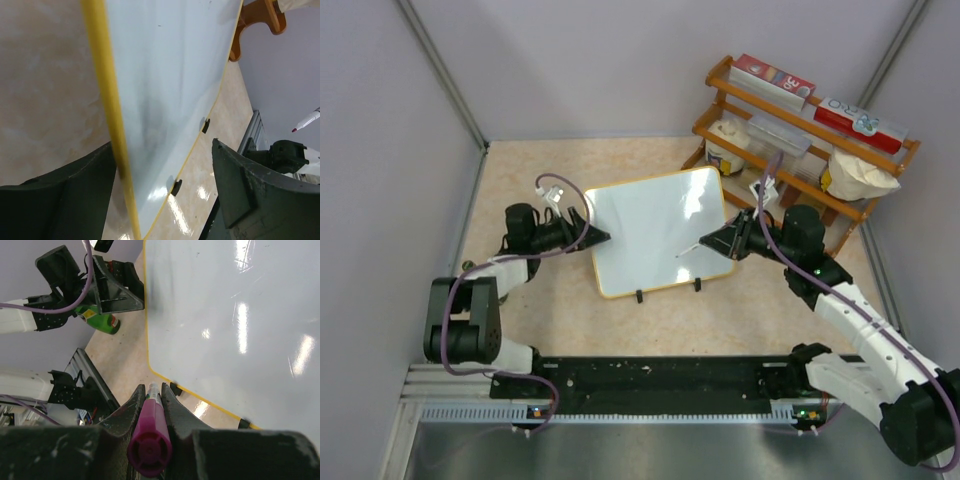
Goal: Write a sentence on the whiteboard
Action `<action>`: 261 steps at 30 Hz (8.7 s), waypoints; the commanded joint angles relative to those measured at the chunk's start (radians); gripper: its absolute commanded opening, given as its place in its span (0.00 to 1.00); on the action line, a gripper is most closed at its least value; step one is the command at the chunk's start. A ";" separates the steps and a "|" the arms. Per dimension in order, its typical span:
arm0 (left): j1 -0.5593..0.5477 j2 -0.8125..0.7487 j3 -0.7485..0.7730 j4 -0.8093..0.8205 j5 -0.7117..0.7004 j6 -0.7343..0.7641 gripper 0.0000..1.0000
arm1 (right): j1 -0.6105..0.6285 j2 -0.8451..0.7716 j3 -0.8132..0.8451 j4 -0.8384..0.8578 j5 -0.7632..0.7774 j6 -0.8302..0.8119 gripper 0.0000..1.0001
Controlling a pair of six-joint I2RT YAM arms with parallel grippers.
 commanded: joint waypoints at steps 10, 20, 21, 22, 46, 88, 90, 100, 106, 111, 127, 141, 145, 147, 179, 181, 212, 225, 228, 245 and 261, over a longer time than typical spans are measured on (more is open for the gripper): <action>-0.083 0.094 -0.008 0.076 0.085 0.113 0.19 | -0.011 -0.064 -0.005 0.008 -0.006 -0.004 0.00; -0.083 0.094 -0.077 0.128 0.160 0.102 0.00 | -0.011 -0.078 -0.014 0.010 0.002 -0.001 0.00; -0.083 0.087 -0.082 0.129 0.165 0.098 0.00 | -0.011 -0.076 -0.016 0.010 0.002 -0.001 0.00; -0.083 0.079 -0.089 0.129 0.169 0.096 0.00 | -0.011 -0.076 -0.014 0.010 0.002 -0.002 0.00; -0.267 -0.065 -0.267 0.192 0.182 0.038 0.00 | -0.011 -0.076 0.012 0.008 -0.004 -0.002 0.00; -0.394 -0.318 -0.186 -0.117 -0.073 0.138 0.65 | -0.011 -0.107 0.030 -0.015 0.006 -0.016 0.00; -0.374 -0.343 -0.186 -0.131 -0.087 0.141 0.69 | -0.011 -0.108 0.027 -0.015 0.005 -0.022 0.00; -0.276 -0.493 -0.208 -0.227 -0.183 0.130 0.80 | -0.011 -0.131 0.015 -0.015 0.014 -0.028 0.00; -0.247 -0.596 -0.217 -0.271 -0.228 0.121 0.85 | -0.011 -0.133 0.004 -0.015 0.016 -0.034 0.00; -0.234 -0.593 -0.200 -0.288 -0.196 0.115 0.85 | -0.011 -0.153 -0.019 0.016 0.019 -0.042 0.00; -0.222 -0.567 -0.169 -0.285 -0.147 0.101 0.84 | -0.010 -0.108 -0.011 0.016 0.032 -0.079 0.00; -0.202 -0.566 -0.171 -0.277 -0.118 0.102 0.84 | -0.011 -0.093 -0.014 0.030 0.023 -0.088 0.00; -0.196 -0.566 -0.174 -0.279 -0.124 0.104 0.84 | -0.011 -0.090 -0.019 0.033 0.025 -0.087 0.00; -0.190 -0.573 -0.175 -0.280 -0.128 0.101 0.84 | -0.011 -0.092 -0.017 0.034 0.026 -0.087 0.00; -0.184 -0.562 -0.195 -0.268 -0.082 0.092 0.84 | -0.008 -0.075 -0.031 0.068 0.025 -0.068 0.00; -0.184 -0.566 -0.203 -0.251 -0.081 0.079 0.84 | -0.008 -0.075 -0.036 0.070 0.022 -0.060 0.00; -0.198 -0.389 -0.140 -0.126 0.062 -0.011 0.84 | 0.199 0.011 0.085 0.037 0.187 -0.136 0.00; -0.297 -0.230 -0.117 0.056 0.044 -0.057 0.70 | 0.242 0.042 0.090 0.087 0.190 -0.114 0.00; -0.323 -0.184 -0.111 0.086 0.036 -0.069 0.66 | 0.253 0.051 0.112 0.076 0.206 -0.134 0.00; -0.342 -0.156 -0.093 0.024 0.036 -0.036 0.00 | 0.337 0.128 0.150 0.160 0.252 -0.174 0.00; -0.342 -0.153 -0.082 -0.038 0.025 -0.002 0.00 | 0.366 0.177 0.182 0.195 0.385 -0.192 0.00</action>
